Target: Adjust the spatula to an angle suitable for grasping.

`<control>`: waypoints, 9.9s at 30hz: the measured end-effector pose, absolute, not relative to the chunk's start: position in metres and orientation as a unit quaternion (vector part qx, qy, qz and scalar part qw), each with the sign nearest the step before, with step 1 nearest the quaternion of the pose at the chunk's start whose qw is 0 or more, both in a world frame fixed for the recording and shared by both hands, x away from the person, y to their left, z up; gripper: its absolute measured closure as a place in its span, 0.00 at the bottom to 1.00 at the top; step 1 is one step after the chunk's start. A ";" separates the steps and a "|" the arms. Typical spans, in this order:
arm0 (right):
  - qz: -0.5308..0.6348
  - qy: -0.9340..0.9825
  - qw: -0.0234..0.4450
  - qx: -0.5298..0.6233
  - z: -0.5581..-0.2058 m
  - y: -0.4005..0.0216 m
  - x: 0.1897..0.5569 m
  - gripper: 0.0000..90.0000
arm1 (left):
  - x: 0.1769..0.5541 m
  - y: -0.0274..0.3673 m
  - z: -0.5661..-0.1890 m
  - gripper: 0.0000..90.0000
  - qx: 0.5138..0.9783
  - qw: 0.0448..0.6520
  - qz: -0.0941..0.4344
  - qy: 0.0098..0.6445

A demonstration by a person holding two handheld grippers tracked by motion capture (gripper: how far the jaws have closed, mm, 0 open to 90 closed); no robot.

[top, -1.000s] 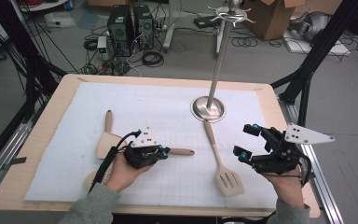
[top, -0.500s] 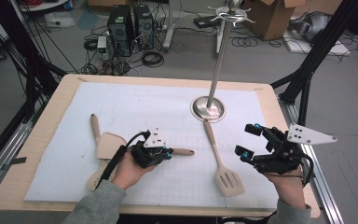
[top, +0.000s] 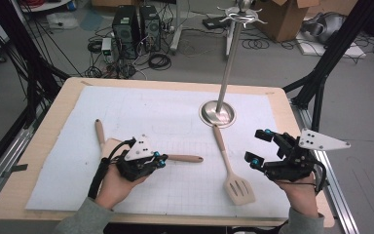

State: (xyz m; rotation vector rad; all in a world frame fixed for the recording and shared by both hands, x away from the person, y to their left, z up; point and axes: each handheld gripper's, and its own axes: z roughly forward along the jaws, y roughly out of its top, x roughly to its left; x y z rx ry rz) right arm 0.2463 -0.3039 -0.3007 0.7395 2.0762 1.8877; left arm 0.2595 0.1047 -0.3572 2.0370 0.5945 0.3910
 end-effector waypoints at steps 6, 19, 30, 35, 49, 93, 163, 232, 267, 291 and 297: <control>0.641 0.716 0.119 0.250 -0.302 -0.300 0.249 0.16 | 0.235 0.100 -0.355 1.00 0.826 0.489 0.161 0.227; 0.645 0.713 0.119 0.248 -0.301 -0.302 0.248 0.16 | 0.245 0.064 -0.406 1.00 0.815 0.501 0.146 0.252; 0.642 0.717 0.114 0.245 -0.302 -0.299 0.249 0.16 | 0.272 0.043 -0.432 1.00 0.827 0.465 0.156 0.276; 0.644 0.715 0.115 0.245 -0.302 -0.300 0.249 0.16 | 0.281 0.035 -0.436 1.00 0.838 0.435 0.170 0.281; 0.648 0.712 0.113 0.246 -0.302 -0.302 0.249 0.16 | 0.309 0.019 -0.449 1.00 0.855 0.404 0.169 0.278; 0.645 0.716 0.110 0.245 -0.304 -0.299 0.249 0.16 | 0.329 0.061 -0.411 1.00 0.824 0.382 0.250 0.336; 0.619 0.733 0.099 0.264 -0.316 -0.290 0.260 0.16 | 0.370 0.158 -0.421 0.99 0.874 0.338 0.184 0.297; 0.620 0.730 0.100 0.269 -0.317 -0.296 0.260 0.16 | 0.367 0.100 -0.424 0.99 0.925 0.292 0.135 0.203; 0.615 0.735 0.103 0.267 -0.317 -0.292 0.260 0.16 | 0.364 0.141 -0.389 0.76 0.855 0.343 0.179 0.345; 0.617 0.733 0.101 0.269 -0.316 -0.295 0.259 0.17 | 0.372 0.141 -0.400 0.14 0.836 0.338 0.110 0.418; 0.618 0.730 0.103 0.274 -0.317 -0.298 0.259 0.16 | 0.376 0.140 -0.405 0.15 0.836 0.327 0.109 0.427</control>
